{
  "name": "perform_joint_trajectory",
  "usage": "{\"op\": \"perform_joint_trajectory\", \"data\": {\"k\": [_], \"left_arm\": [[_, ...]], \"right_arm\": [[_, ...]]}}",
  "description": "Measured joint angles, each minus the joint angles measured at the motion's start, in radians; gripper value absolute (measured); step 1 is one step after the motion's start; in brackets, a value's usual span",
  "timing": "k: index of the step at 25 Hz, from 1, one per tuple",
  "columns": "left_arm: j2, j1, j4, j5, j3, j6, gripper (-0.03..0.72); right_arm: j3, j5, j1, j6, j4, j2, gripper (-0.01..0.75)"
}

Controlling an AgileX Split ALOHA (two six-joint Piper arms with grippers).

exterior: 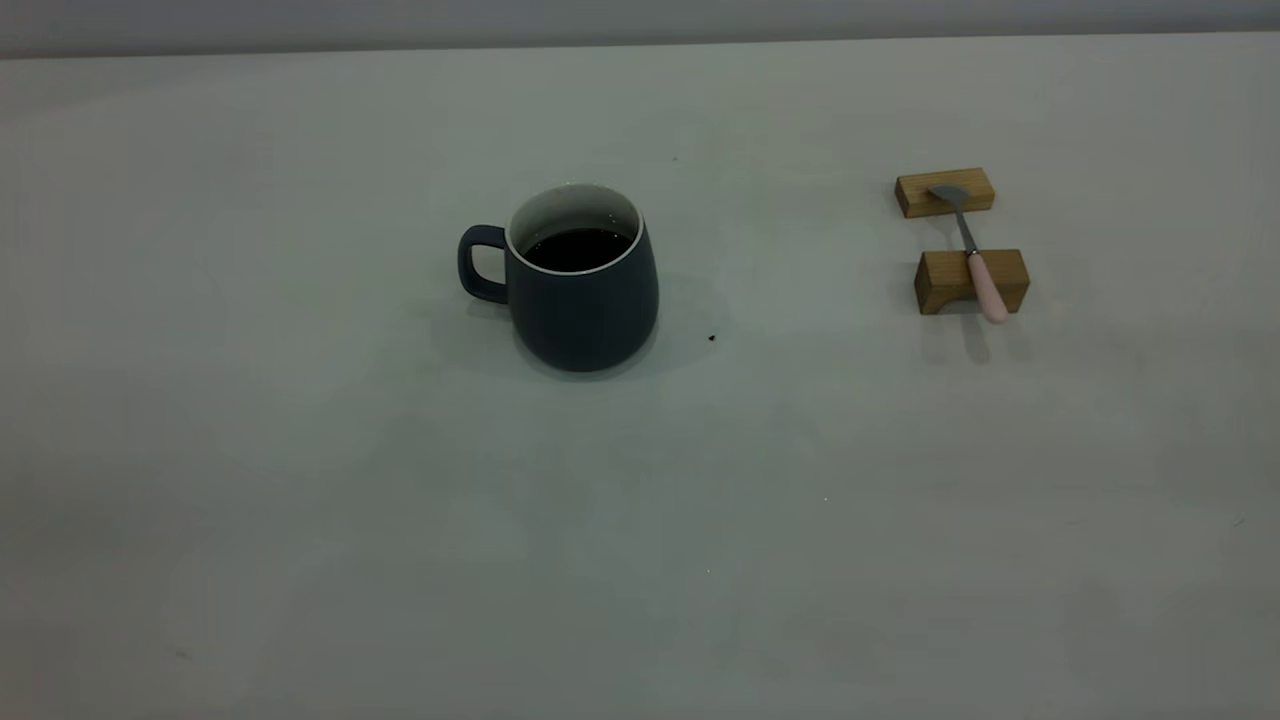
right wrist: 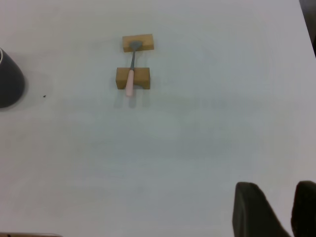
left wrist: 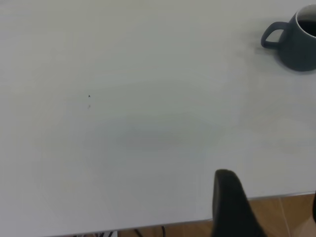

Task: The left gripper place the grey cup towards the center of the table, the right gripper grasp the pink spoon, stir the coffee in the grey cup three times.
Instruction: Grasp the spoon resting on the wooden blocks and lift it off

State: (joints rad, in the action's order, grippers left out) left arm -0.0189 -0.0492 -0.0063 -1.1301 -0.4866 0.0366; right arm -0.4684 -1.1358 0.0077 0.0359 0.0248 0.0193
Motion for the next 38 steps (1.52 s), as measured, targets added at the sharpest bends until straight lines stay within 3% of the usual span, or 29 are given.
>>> {"op": "perform_joint_trajectory", "data": {"k": [11, 15, 21, 24, 32, 38], "left_arm": [[0.000, 0.000, -0.001, 0.000, 0.000, 0.000, 0.461], [0.000, 0.000, -0.001, 0.000, 0.000, 0.000, 0.461], [0.000, 0.000, -0.001, 0.000, 0.000, 0.000, 0.461], [0.000, 0.000, -0.001, 0.000, 0.000, 0.000, 0.461], [0.000, 0.001, -0.001, 0.000, 0.000, 0.000, 0.461], [0.000, 0.001, -0.001, 0.000, 0.000, 0.000, 0.461]], "right_arm": [[-0.004, 0.001, 0.000, -0.008, 0.015, 0.003, 0.243], [-0.046, 0.044, 0.000, -0.019, 0.015, 0.118, 0.321], [-0.138, 0.209, 0.000, -0.022, 0.032, 0.557, 0.588], [-0.170, 0.316, 0.000, 0.021, 0.091, 0.779, 0.655], [-0.260, 0.507, 0.004, 0.189, 0.229, 1.296, 0.673], [-0.373, 0.596, 0.084, 0.228, 0.238, 1.602, 0.673]]}}
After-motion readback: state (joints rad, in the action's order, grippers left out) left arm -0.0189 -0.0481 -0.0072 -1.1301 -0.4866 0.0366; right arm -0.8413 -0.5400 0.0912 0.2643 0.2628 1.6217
